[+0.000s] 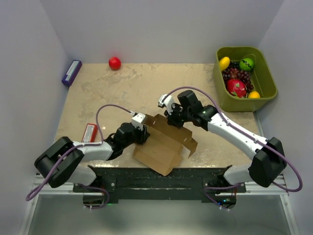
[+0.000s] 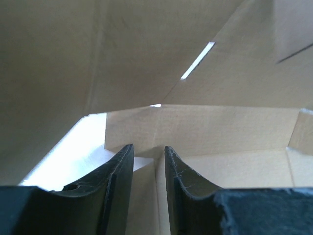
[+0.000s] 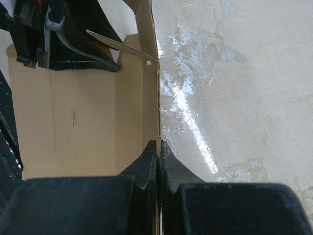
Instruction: Fold the paper box
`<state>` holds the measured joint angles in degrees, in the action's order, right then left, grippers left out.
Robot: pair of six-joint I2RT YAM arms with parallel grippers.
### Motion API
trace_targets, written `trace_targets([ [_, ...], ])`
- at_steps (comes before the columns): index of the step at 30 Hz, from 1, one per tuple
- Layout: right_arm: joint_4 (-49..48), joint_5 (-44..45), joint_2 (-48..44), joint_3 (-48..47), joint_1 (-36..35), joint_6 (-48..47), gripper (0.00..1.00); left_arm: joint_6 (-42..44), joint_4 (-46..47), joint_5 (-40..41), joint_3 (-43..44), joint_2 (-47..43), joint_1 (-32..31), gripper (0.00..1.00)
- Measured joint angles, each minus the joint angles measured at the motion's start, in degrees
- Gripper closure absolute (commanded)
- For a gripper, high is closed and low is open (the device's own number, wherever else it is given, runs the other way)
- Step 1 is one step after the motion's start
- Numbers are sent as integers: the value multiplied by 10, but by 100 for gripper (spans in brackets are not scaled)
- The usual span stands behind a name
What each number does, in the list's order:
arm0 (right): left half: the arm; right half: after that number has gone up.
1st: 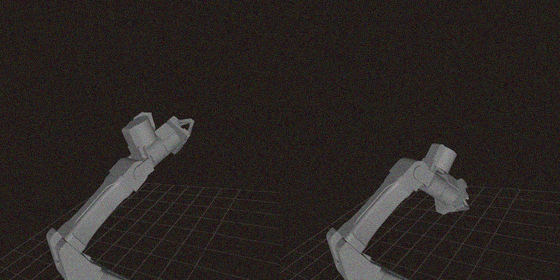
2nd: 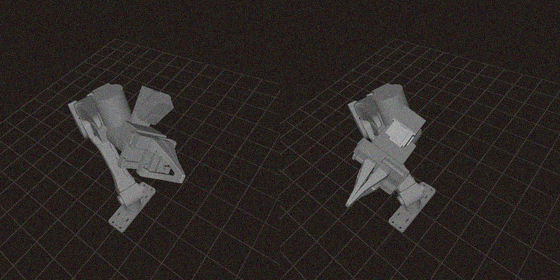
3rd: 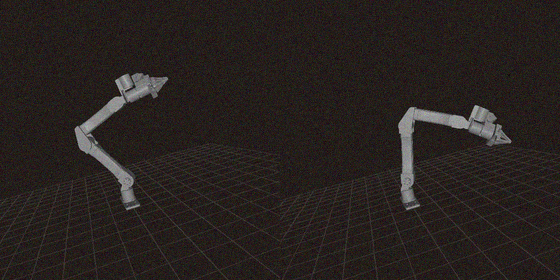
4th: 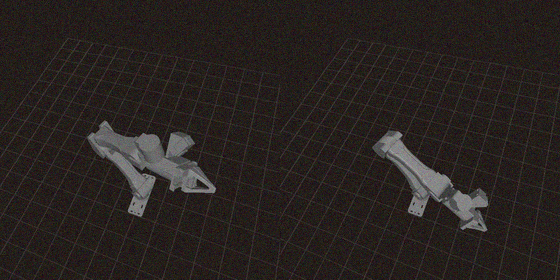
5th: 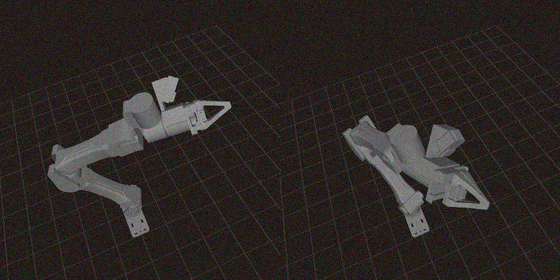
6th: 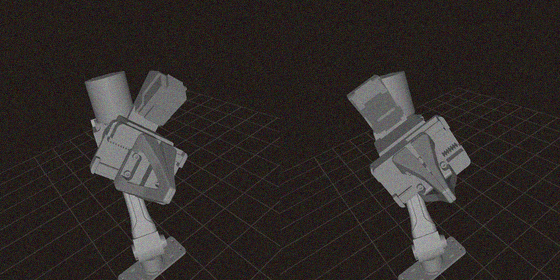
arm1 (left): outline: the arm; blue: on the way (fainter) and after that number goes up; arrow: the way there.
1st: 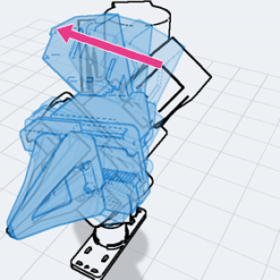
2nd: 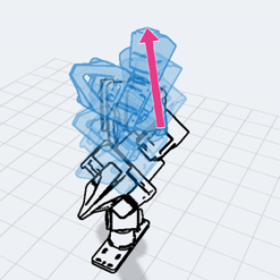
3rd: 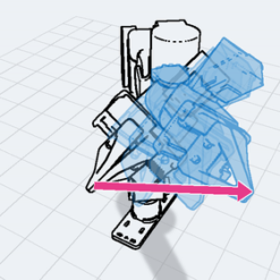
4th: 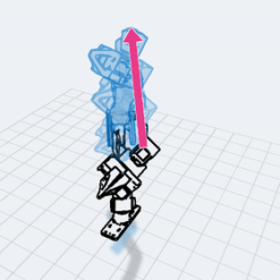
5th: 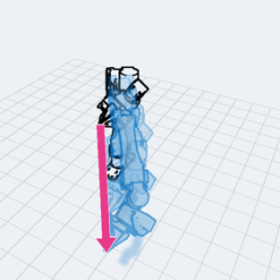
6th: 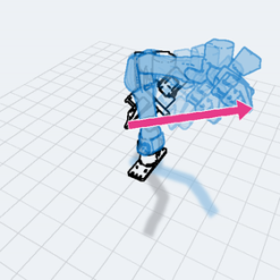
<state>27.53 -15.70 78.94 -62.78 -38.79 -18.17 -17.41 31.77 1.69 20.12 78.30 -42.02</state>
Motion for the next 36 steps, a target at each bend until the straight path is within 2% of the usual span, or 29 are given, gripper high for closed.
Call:
trace_targets([
  [4, 4, 1, 13, 0, -6, 0, 100, 0, 23, -25, -9, 19, 0, 63],
  [8, 7, 9, 23, 0, -12, 0, 100, 0, 27, -46, -12, 10, 0, 53],
  [18, 14, 38, 23, -3, -25, 0, 100, 8, -43, -56, -1, -200, 0, 43],
  [21, 17, 45, 25, -4, -30, 0, 100, 16, -59, -49, 11, -225, 0, 41],
  [36, 19, 62, 36, -10, -45, 0, 100, 52, -73, -34, 69, -132, 0, 43],
])
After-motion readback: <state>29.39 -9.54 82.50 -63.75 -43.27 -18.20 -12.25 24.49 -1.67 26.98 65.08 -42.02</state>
